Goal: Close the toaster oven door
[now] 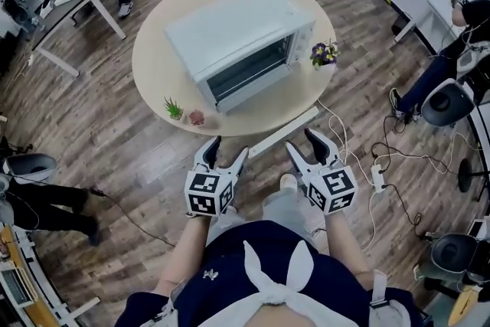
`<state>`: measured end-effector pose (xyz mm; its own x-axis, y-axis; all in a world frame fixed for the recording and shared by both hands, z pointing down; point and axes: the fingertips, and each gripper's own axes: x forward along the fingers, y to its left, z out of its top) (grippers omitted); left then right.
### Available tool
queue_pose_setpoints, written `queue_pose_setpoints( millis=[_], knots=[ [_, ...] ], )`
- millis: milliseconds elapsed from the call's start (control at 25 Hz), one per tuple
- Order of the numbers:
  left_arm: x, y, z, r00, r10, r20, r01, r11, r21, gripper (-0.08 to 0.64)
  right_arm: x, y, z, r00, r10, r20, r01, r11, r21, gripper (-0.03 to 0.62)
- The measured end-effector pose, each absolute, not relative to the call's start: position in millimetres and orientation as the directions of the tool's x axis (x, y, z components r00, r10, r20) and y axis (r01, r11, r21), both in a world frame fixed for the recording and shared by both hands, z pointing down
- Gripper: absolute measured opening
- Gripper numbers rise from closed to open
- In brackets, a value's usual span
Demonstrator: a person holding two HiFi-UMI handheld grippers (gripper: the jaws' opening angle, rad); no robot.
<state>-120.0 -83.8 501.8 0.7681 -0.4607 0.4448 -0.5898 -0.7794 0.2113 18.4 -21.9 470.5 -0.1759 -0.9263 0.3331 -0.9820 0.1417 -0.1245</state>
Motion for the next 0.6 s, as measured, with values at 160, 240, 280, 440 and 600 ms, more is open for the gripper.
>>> queue_pose_setpoints(
  millis=[160, 240, 280, 440, 600],
  knots=[
    [-99.6, -93.8, 506.1, 0.724, -0.506, 0.468, -0.646, -0.735, 0.205, 0.301, 65.3, -35.9, 489.9, -0.215, -0.905, 0.366, -0.974, 0.171, -0.149, 0.218],
    [-94.9, -98.4, 511.1, 0.694, -0.534, 0.483, -0.681, -0.705, 0.2, 0.301, 87.1, -41.4, 502.8, -0.23, -0.891, 0.391, -0.971, 0.185, -0.149, 0.218],
    [-93.5, -100.4, 513.8, 0.678, -0.547, 0.491, -0.698, -0.688, 0.197, 0.301, 97.5, -44.2, 509.4, -0.237, -0.883, 0.405, -0.97, 0.192, -0.147, 0.218],
    [-91.6, -105.7, 522.8, 0.622, -0.593, 0.511, -0.755, -0.627, 0.191, 0.301, 133.7, -54.3, 534.3, -0.249, -0.854, 0.456, -0.968, 0.217, -0.122, 0.216],
    [-98.3, -102.1, 538.6, 0.557, -0.635, 0.535, -0.816, -0.54, 0.209, 0.301, 153.5, -61.3, 562.4, -0.3, -0.804, 0.514, -0.953, 0.277, -0.123, 0.218]
  ],
)
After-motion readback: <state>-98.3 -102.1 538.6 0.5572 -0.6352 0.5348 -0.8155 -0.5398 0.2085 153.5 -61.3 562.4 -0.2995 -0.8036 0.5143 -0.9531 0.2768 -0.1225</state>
